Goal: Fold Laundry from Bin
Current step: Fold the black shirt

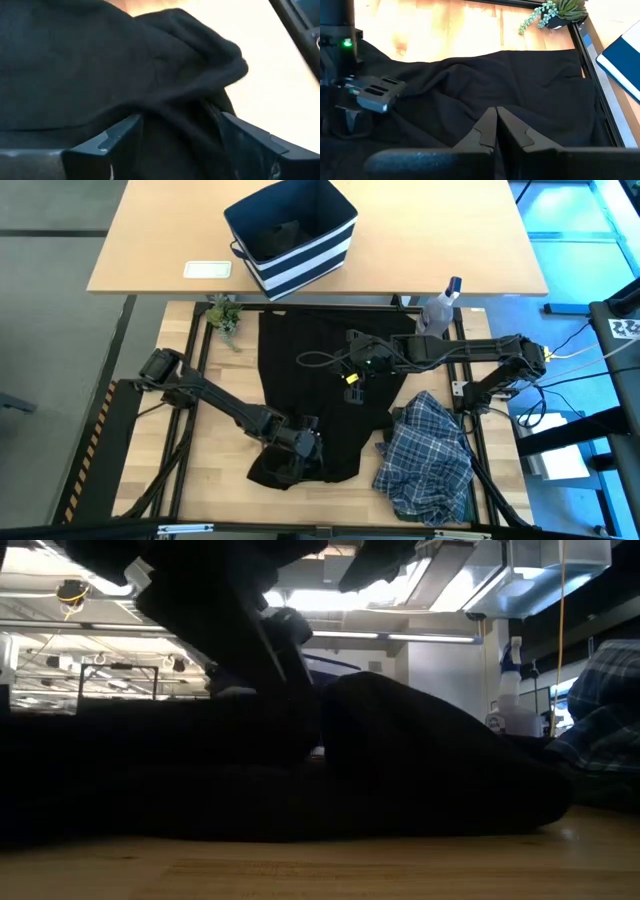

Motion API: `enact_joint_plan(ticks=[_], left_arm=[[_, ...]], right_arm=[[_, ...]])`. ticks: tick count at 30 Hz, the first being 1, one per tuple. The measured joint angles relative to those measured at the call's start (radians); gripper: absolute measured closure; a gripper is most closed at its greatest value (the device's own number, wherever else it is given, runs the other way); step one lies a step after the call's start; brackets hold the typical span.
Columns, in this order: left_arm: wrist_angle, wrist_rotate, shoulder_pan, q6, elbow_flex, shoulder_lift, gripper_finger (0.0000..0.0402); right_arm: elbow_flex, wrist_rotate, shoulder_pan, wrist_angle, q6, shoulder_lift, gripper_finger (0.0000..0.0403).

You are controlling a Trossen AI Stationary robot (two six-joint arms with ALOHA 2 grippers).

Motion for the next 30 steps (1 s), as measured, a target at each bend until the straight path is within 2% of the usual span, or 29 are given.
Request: enact_joint_plan(ticks=[4, 9, 12, 16, 24, 30], left_arm=[[-0.070, -0.038, 0.003, 0.029, 0.021, -0.029, 0.0138], [-0.233, -0.155, -0.007, 0.053, 0.086, -0.102, 0.0140], [-0.385, -0.225, -0.025, 0.019, 0.097, -0.145, 0.0140], [-0.496, -0.289, -0.065, -0.059, 0.076, -0.178, 0.0140], [-0.502, -0.295, -0.179, -0.172, -0.097, -0.177, 0.0141], [-0.457, -0.291, -0.245, -0.229, -0.135, -0.177, 0.0141]], right_arm=[[0.000, 0.000, 0.000, 0.001, 0.000, 0.000, 0.0391], [0.000, 0.000, 0.000, -0.005, 0.000, 0.000, 0.0391], [0.000, 0.000, 0.000, -0.021, 0.000, 0.000, 0.0391], [0.000, 0.000, 0.000, -0.043, 0.016, 0.000, 0.0391], [0.000, 0.000, 0.000, -0.052, 0.040, 0.000, 0.0391], [0.000, 0.000, 0.000, -0.035, 0.044, 0.000, 0.0391]])
